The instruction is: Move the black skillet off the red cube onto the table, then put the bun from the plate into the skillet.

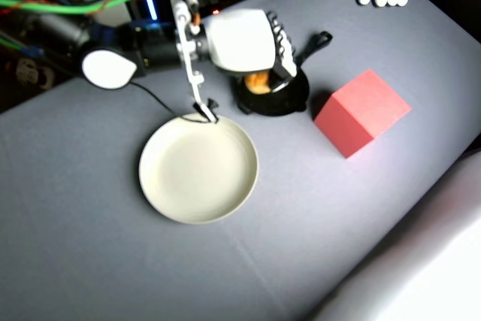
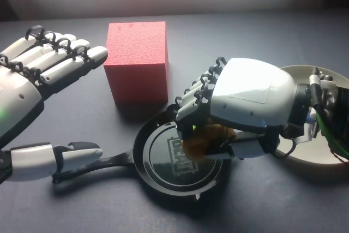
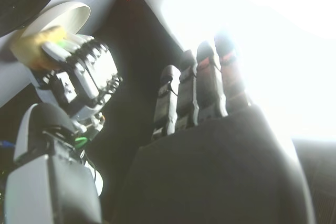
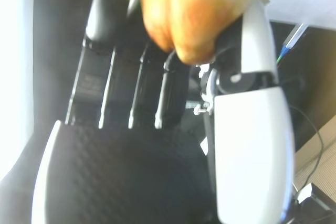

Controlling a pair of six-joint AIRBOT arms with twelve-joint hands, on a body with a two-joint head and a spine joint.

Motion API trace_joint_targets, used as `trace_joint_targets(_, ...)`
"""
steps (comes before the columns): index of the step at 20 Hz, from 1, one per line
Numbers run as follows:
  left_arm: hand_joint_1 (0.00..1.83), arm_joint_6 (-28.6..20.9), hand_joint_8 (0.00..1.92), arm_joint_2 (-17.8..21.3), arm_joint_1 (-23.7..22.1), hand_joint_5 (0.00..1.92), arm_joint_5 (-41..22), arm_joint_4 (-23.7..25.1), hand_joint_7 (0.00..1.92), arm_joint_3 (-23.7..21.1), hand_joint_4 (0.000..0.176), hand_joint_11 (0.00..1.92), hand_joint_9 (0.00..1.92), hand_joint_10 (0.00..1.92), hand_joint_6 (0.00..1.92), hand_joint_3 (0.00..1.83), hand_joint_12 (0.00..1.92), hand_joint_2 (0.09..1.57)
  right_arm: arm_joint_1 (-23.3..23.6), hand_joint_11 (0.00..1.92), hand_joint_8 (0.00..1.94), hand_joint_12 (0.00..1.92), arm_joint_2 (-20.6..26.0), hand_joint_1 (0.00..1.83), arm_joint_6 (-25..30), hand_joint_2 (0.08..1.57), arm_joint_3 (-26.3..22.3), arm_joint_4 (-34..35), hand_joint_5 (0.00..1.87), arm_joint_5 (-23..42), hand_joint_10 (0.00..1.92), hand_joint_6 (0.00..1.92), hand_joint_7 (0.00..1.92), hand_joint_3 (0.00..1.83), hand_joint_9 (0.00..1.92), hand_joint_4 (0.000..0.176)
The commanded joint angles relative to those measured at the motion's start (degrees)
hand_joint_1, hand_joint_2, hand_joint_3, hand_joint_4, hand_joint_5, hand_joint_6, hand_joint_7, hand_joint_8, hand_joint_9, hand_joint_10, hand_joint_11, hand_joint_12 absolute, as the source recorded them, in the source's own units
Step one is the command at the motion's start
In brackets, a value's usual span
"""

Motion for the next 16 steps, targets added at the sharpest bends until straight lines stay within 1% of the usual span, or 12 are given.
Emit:
trace_joint_targets(1,0.42,0.0,0.00,0.1,-0.1,0.14,-7.2,0.0,0.17,-0.2,0.084,0.00,0.13,0.00,0.00,0.00,0.38,1.03,0.8,0.31,1.50,1.72,-0.7,1.18,0.1,1.23,0.2,1.5,0.77,5.7,1.28,1.14,0.77,0.01,0.52,0.000)
trace_joint_targets(2,0.43,0.0,0.00,0.2,-0.1,0.12,-7.1,0.0,0.16,-0.2,0.083,0.00,0.11,0.00,0.00,0.01,0.28,1.05,0.8,0.09,1.06,1.57,-1.2,1.06,0.1,1.18,0.5,1.5,0.52,5.0,1.10,0.63,0.36,0.00,0.29,0.063)
trace_joint_targets(3,0.43,0.0,0.00,0.1,-0.1,0.12,-7.1,-0.1,0.16,-0.2,0.081,0.00,0.12,0.01,0.00,0.01,0.29,1.06,0.8,0.02,0.68,1.25,-1.8,1.01,0.1,1.13,0.8,1.5,0.51,4.0,0.72,0.28,0.31,0.00,0.27,0.103)
trace_joint_targets(5,0.42,0.0,0.00,0.1,0.0,0.12,-7.1,-0.2,0.16,-0.2,0.079,0.00,0.12,0.00,0.00,0.00,0.35,1.05,0.8,0.00,0.30,1.01,-2.9,0.97,0.1,1.10,1.5,1.4,0.49,2.2,0.30,0.02,0.33,0.00,0.31,0.095)
trace_joint_targets(7,0.40,0.0,0.00,0.2,0.0,0.11,-7.1,-0.2,0.14,-0.2,0.085,0.00,0.11,0.00,0.00,0.00,0.31,1.05,0.8,0.00,0.12,1.07,-3.3,0.98,0.1,1.05,1.7,1.3,0.53,1.4,0.16,0.00,0.42,0.00,0.40,0.068)
trace_joint_targets(8,0.40,0.0,0.00,0.1,0.0,0.11,-7.2,-0.3,0.14,-0.2,0.087,0.00,0.11,0.00,0.00,0.00,0.28,1.05,0.8,0.00,0.07,0.95,-3.5,0.96,0.1,1.04,1.9,1.0,0.52,0.5,0.09,0.00,0.46,0.00,0.41,0.071)
trace_joint_targets(10,0.40,0.0,0.00,0.1,0.2,0.11,-7.2,-0.4,0.15,-0.3,0.087,0.00,0.11,0.00,0.00,0.00,0.26,1.04,0.8,0.01,0.04,1.12,-3.5,0.92,0.1,1.03,1.8,1.0,0.47,0.5,0.09,0.00,0.46,0.00,0.44,0.048)
trace_joint_targets(12,0.41,0.0,0.00,0.1,0.4,0.12,-7.4,-0.6,0.15,-0.3,0.093,0.00,0.11,0.00,0.00,0.00,0.24,1.03,0.8,0.00,0.00,1.06,-3.2,0.82,0.1,1.04,0.9,1.2,0.42,1.4,0.02,0.00,0.40,0.00,0.36,0.068)
trace_joint_targets(13,0.41,0.0,0.00,0.1,0.4,0.12,-7.4,-0.7,0.15,-0.3,0.080,0.00,0.11,0.00,0.00,0.00,0.25,1.04,0.7,0.00,0.00,1.02,-2.4,0.88,0.1,1.00,0.4,1.6,0.41,2.1,0.02,0.00,0.41,0.00,0.39,0.047)
trace_joint_targets(14,0.40,0.0,0.00,0.1,0.4,0.12,-7.6,-0.7,0.15,-0.4,0.082,0.00,0.12,0.00,0.00,0.00,0.28,1.03,0.2,0.00,0.00,1.01,-0.9,0.87,0.1,1.00,-0.3,2.4,0.38,3.4,0.01,0.00,0.41,0.00,0.38,0.027)
trace_joint_targets(15,0.39,0.0,0.00,0.1,0.6,0.12,-7.8,-0.8,0.14,-0.4,0.087,0.00,0.11,0.00,0.00,0.00,0.26,1.03,-0.7,0.00,0.00,0.71,0.6,0.82,0.1,1.03,-0.8,3.3,0.26,4.6,0.01,0.00,0.30,0.00,0.28,0.023)
trace_joint_targets(16,0.39,0.0,0.00,0.2,0.7,0.11,-8.0,-0.9,0.14,-0.5,0.085,0.00,0.10,0.00,0.00,0.00,0.26,1.03,-1.4,0.00,0.00,0.39,1.7,0.76,0.1,1.08,-1.1,4.3,0.16,5.7,0.00,0.00,0.19,0.01,0.15,0.050)
